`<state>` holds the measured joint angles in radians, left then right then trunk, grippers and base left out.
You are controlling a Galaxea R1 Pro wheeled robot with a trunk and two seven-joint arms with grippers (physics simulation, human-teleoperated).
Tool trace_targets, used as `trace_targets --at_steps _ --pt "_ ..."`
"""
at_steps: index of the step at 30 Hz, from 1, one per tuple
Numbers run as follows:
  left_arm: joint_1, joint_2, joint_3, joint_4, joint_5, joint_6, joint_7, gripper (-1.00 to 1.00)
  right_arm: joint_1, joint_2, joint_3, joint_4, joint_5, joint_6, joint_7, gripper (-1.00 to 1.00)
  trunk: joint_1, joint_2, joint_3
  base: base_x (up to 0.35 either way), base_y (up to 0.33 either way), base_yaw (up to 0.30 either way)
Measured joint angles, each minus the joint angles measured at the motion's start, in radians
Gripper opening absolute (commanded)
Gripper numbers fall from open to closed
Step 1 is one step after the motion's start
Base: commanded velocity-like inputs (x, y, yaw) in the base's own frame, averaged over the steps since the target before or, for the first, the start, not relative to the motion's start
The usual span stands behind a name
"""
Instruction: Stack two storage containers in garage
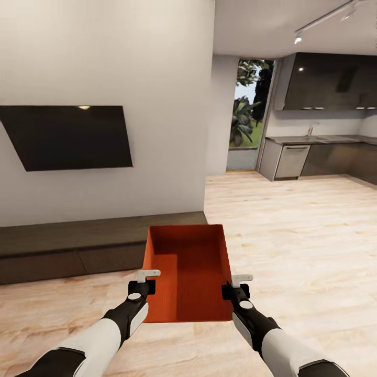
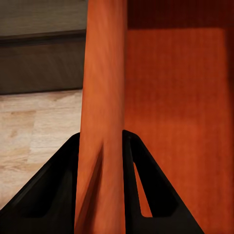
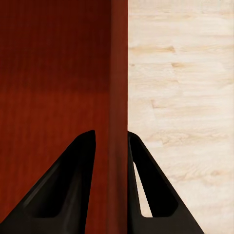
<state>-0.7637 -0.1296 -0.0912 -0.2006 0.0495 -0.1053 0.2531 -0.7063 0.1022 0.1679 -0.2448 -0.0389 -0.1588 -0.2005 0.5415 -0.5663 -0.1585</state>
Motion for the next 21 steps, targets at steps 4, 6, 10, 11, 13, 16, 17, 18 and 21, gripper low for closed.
trace_targets --at_steps 4,6,10,11,13,16,17,18,21 --pt "0.0 0.0 0.0 -0.001 0.0 0.001 0.0 -1.0 0.0 0.0 -0.001 0.001 0.0 0.0 0.0 -1.0 0.0 0.0 0.006 0.0 0.0 0.0" --pt "0.0 0.0 -0.001 -0.001 0.0 0.001 0.0 -1.0 0.0 0.0 -0.001 0.001 0.0 0.0 0.001 -1.0 0.0 0.0 0.01 0.0 0.0 0.0" --pt "0.0 0.0 -0.001 -0.001 0.0 0.001 0.0 -1.0 0.0 0.0 -0.001 0.001 0.0 0.0 0.001 -1.0 0.0 0.0 0.016 0.0 0.0 0.0" --pt "0.0 0.0 -0.001 -0.001 0.0 0.001 0.0 -1.0 0.0 0.0 -0.001 0.001 0.0 0.0 0.001 -1.0 0.0 0.0 0.018 0.0 0.0 0.0" --pt "0.0 0.0 -0.001 -0.001 0.0 0.001 0.0 -1.0 0.0 0.0 -0.001 0.001 0.0 0.0 0.001 -1.0 0.0 0.0 0.021 0.0 0.0 0.0" --pt "0.0 0.0 -0.001 0.0 0.0 0.001 0.0 -1.0 0.0 0.0 -0.001 0.001 0.0 0.0 0.001 -1.0 0.0 0.0 0.026 0.0 0.0 0.0" --pt "0.0 0.0 -0.001 0.0 0.0 0.001 0.0 -1.0 0.0 0.0 -0.001 0.001 0.0 0.0 0.001 -1.0 0.0 0.0 0.027 0.0 0.0 0.0" --pt "0.0 0.0 -0.001 0.0 0.0 0.001 0.001 -1.0 0.0 0.0 -0.001 0.001 0.0 -0.001 0.001 -1.0 0.0 0.0 0.029 0.0 0.0 0.0" --pt "0.0 0.0 0.0 0.002 0.0 0.001 0.0 -1.0 0.0 0.0 -0.001 0.002 0.0 0.0 0.001 -1.0 0.0 0.0 0.034 0.0 0.0 0.0"
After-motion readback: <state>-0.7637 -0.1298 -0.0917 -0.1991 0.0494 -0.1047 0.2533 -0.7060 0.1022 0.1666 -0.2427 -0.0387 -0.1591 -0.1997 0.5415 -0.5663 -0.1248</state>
